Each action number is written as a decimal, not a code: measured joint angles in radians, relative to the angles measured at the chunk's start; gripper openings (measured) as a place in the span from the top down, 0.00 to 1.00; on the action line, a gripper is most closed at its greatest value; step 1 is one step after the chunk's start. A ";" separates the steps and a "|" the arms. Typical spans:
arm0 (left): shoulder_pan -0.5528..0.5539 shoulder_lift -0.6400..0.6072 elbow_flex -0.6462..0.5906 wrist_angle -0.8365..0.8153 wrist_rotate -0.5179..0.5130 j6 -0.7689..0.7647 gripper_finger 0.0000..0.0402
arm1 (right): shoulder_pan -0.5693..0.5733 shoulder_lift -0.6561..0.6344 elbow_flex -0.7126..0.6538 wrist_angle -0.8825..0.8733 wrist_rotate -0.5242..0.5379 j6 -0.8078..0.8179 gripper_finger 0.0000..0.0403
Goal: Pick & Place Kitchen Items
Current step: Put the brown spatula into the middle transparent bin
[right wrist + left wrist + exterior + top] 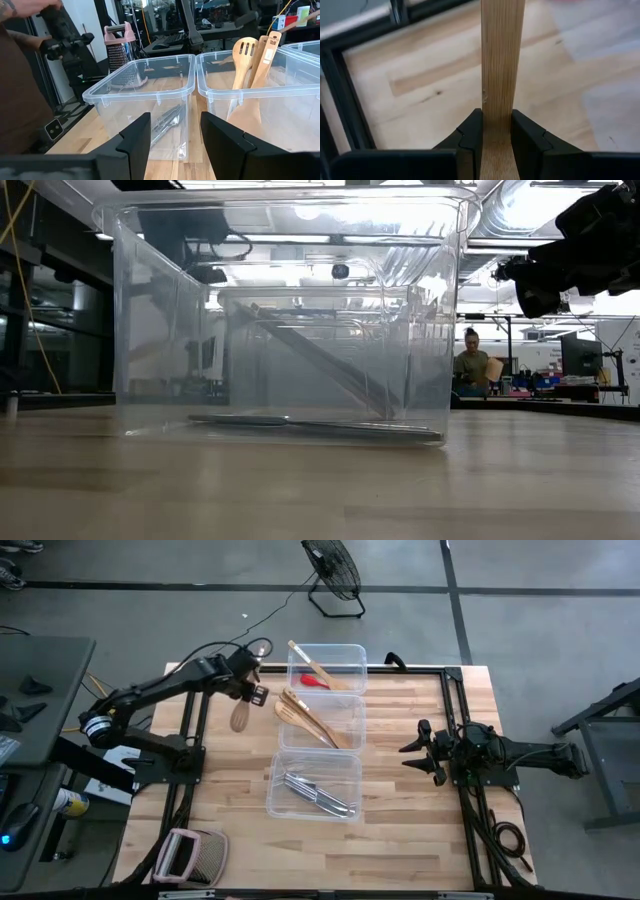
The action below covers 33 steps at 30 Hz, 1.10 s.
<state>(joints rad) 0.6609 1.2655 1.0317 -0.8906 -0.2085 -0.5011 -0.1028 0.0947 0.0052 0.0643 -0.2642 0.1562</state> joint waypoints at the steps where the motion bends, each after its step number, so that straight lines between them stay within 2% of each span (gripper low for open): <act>1: 0.000 0.000 0.014 -0.003 -0.008 0.004 0.82 | 0.000 0.000 0.000 0.000 0.000 0.000 0.59; 19: 0.000 -0.001 0.276 0.016 -0.117 0.167 0.82 | 0.000 0.000 0.000 0.000 0.000 0.000 0.59; 27: -0.001 -0.001 0.310 0.113 -0.104 0.222 0.82 | 0.000 0.000 0.000 0.000 0.000 0.000 0.59; 33: -0.038 -0.001 0.310 0.219 -0.064 0.325 0.82 | 0.000 0.000 0.000 0.000 0.000 0.000 0.59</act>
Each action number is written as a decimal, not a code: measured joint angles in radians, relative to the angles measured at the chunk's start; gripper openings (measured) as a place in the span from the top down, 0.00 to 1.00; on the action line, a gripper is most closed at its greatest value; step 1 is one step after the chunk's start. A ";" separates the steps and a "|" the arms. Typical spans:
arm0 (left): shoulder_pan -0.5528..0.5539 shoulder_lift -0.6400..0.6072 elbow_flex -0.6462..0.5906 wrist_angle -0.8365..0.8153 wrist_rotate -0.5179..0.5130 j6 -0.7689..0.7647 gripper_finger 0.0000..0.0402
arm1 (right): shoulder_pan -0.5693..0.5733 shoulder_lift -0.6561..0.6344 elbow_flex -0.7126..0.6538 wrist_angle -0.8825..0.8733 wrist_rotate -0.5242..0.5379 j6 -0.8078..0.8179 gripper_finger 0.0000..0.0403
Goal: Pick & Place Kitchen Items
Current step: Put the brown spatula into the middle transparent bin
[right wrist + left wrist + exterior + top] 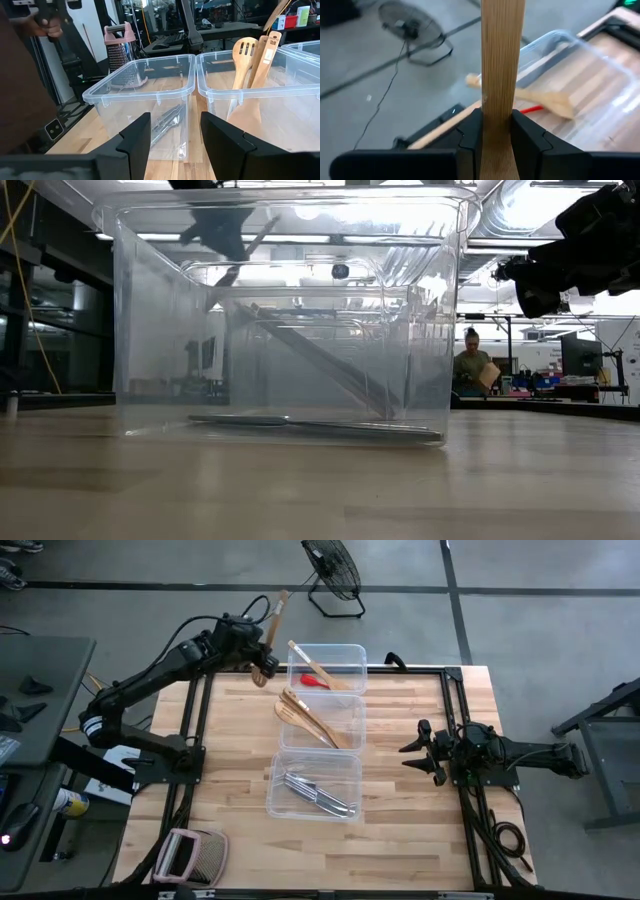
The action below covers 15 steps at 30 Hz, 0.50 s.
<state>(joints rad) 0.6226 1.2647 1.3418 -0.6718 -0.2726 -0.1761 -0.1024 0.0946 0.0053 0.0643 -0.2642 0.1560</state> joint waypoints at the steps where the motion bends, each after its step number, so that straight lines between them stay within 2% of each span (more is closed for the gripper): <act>1: -0.008 -0.002 0.000 0.018 0.007 0.016 0.82 | 0.000 0.000 0.000 0.000 0.000 0.000 0.59; 15: -0.090 -0.006 0.000 0.200 0.181 0.169 0.82 | 0.000 0.000 0.000 0.000 0.000 0.000 0.59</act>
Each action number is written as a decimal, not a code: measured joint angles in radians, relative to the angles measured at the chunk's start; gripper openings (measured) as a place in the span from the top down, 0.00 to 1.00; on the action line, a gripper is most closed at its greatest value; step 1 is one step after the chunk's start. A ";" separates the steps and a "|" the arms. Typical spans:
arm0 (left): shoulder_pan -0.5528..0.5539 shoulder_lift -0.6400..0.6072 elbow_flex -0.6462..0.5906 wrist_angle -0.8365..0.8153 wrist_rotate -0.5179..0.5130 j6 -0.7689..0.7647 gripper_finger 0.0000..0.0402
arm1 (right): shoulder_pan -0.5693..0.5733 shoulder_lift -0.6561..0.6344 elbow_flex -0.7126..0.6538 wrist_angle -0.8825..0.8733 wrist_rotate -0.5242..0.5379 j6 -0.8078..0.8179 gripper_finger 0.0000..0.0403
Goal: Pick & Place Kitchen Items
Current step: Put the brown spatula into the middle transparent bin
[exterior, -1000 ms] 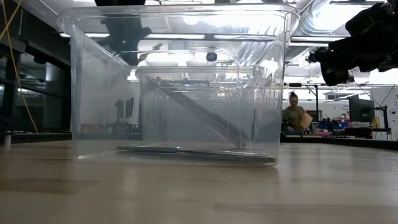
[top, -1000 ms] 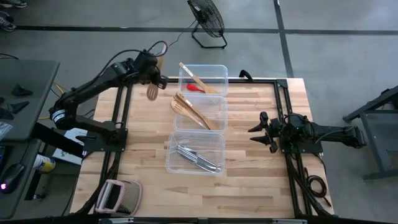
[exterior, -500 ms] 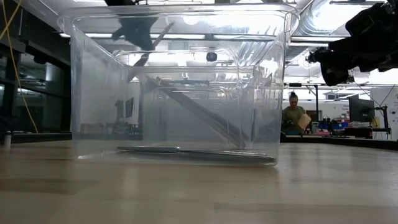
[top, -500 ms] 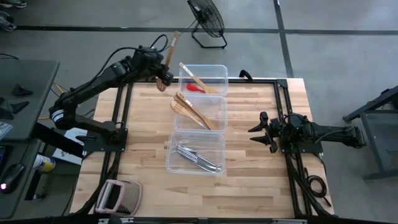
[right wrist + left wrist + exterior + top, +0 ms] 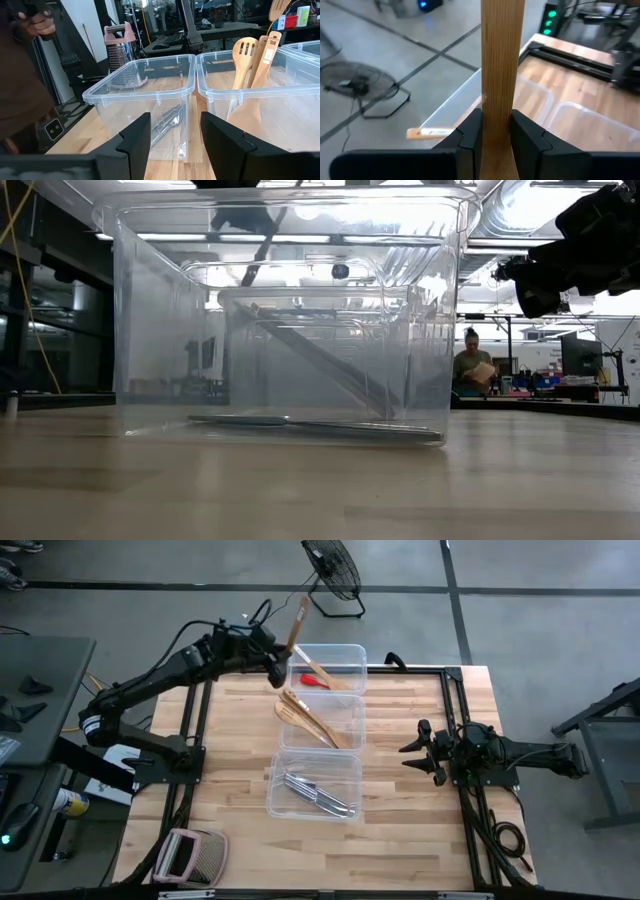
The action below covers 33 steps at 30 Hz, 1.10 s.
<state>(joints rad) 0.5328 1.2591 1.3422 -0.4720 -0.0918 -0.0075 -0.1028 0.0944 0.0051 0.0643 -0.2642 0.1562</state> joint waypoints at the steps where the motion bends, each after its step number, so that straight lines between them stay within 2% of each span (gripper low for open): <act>1: -0.007 0.000 0.000 0.006 0.007 0.007 0.82 | 0.000 0.000 0.000 0.000 0.000 0.000 0.59; 9: -0.064 0.000 0.000 0.044 0.029 0.044 0.82 | 0.000 0.000 0.000 0.000 0.000 0.000 0.59; 21: -0.145 -0.006 -0.025 0.160 0.057 0.001 0.82 | 0.000 0.000 0.000 0.000 0.000 0.000 0.59; 25: -0.170 -0.014 -0.129 0.283 0.092 -0.031 0.82 | 0.000 0.000 0.000 0.000 0.000 0.000 0.59; 33: -0.247 -0.032 -0.340 0.670 0.151 -0.052 0.82 | 0.000 0.000 0.000 0.000 0.000 0.000 0.59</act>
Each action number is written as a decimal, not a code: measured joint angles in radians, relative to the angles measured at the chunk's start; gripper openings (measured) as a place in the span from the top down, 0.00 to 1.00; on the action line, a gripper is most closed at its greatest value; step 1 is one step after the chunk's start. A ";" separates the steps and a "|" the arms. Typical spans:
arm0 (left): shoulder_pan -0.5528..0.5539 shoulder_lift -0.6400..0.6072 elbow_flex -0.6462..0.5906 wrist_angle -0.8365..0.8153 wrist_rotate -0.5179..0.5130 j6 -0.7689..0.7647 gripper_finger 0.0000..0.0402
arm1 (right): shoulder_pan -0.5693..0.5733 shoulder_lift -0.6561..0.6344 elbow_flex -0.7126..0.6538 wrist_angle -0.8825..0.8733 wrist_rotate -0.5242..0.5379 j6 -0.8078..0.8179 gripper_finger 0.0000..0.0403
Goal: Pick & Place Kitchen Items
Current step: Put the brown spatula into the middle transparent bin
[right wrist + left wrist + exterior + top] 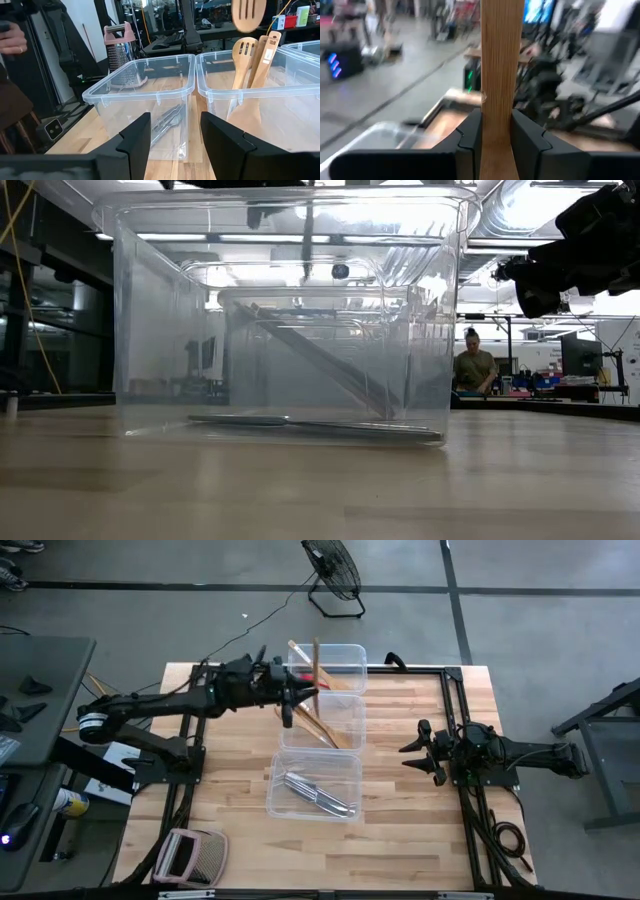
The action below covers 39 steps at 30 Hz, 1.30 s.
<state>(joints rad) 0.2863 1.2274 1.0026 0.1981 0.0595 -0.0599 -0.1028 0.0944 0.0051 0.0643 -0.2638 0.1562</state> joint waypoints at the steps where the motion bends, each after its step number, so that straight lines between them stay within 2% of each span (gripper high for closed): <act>1: -0.007 -0.001 -0.023 0.061 0.014 -0.001 0.82 | 0.000 0.000 0.000 0.000 0.001 0.000 0.59; 9: -0.014 -0.002 -0.187 0.293 0.018 -0.059 0.81 | 0.000 0.000 0.000 0.000 0.000 0.000 0.59; 13: -0.013 -0.002 -0.242 0.327 -0.022 -0.118 0.82 | 0.000 0.000 0.000 0.001 0.001 0.000 0.59; 19: -0.030 -0.002 -0.255 0.329 -0.086 -0.180 0.82 | 0.000 0.000 0.000 0.001 0.001 0.000 0.59; 25: -0.067 0.034 -0.255 0.318 -0.341 -0.268 0.82 | 0.000 0.000 0.000 0.001 0.000 0.000 0.59; 30: -0.107 0.081 -0.255 0.338 -0.459 -0.414 0.82 | 0.000 0.000 0.000 0.001 0.001 0.000 0.59; 36: -0.158 0.149 -0.247 0.435 -0.576 -0.476 0.82 | 0.000 0.000 0.000 0.001 0.000 0.000 0.59; 39: -0.184 0.188 -0.247 0.460 -0.653 -0.559 0.82 | 0.000 0.000 0.000 0.001 0.000 0.000 0.59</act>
<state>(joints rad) 0.1019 1.4152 0.7559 0.6577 -0.5938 -0.6186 -0.1028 0.0946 0.0053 0.0650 -0.2634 0.1560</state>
